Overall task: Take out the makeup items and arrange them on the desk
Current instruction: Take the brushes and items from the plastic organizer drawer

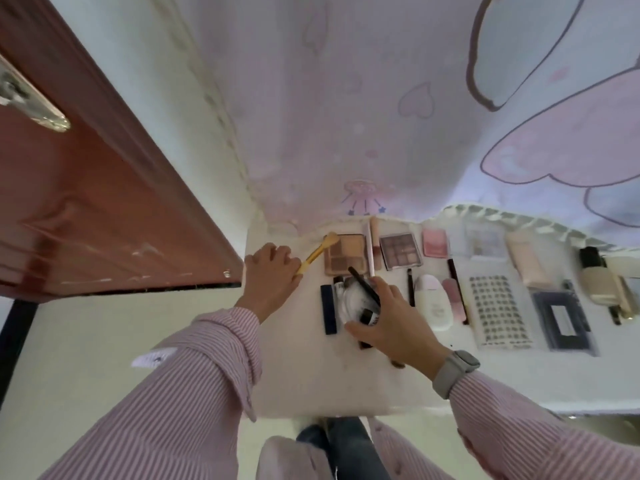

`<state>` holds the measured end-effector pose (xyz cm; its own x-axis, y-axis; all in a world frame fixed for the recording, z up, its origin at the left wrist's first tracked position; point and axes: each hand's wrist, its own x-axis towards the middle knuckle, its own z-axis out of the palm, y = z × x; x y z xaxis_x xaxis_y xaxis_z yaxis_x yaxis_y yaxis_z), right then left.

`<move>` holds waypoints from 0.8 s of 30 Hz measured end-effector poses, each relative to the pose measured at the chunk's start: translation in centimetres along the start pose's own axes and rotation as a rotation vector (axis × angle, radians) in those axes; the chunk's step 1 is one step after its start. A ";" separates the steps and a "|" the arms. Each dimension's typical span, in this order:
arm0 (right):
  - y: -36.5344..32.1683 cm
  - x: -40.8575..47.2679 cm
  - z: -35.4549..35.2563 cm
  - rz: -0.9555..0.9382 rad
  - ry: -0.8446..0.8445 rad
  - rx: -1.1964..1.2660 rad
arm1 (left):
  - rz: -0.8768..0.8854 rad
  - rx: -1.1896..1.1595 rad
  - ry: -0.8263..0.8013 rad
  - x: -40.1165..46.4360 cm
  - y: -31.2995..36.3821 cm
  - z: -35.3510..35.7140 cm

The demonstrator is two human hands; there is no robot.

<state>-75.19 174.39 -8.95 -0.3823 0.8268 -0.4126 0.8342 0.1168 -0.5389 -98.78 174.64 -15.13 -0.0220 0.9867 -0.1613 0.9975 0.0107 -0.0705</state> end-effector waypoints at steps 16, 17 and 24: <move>-0.3 3.2 -0.1 0.068 0.109 0.146 | 0.220 -0.292 0.297 -1.8 -2.3 0.5; -0.5 3.0 0.4 0.095 0.146 0.140 | 0.217 -0.295 0.252 -2.4 -2.7 0.8; -2.8 2.4 3.3 0.208 0.197 0.105 | 0.110 -0.345 0.221 -1.0 -2.9 1.6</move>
<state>-79.76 174.22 -10.89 -0.1147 0.9191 -0.3770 0.8370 -0.1150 -0.5350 -101.73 173.38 -16.32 0.0636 0.9956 0.0686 0.9580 -0.0802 0.2754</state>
